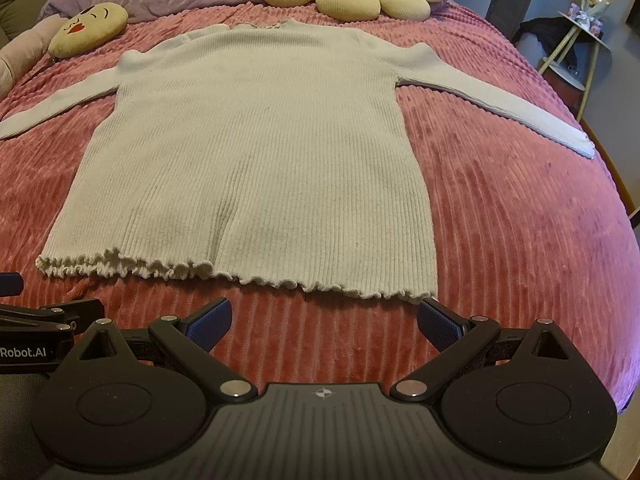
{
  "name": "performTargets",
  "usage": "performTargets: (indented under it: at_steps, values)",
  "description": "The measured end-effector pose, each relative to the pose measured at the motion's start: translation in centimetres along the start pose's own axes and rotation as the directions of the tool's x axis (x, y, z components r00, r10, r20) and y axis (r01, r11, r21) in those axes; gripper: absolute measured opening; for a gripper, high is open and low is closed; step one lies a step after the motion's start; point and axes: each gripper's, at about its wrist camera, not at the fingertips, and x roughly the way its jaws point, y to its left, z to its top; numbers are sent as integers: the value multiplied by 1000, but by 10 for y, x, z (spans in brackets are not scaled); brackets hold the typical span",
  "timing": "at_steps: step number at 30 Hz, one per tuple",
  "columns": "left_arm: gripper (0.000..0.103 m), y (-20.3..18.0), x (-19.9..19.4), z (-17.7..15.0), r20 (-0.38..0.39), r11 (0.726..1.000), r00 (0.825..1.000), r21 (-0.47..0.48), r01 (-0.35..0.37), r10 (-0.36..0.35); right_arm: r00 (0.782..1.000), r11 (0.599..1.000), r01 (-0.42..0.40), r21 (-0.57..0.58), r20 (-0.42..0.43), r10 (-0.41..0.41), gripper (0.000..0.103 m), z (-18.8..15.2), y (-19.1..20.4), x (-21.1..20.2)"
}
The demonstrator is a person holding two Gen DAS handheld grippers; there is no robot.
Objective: Fold small clothes
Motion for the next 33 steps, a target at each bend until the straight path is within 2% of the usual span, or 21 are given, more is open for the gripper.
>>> performTargets:
  at_steps: [33]
  values:
    - [103,3,4,1,-16,1000,1000,-23,1,-1,1000,1000,-9,-5,5,9,99,-1,1,1]
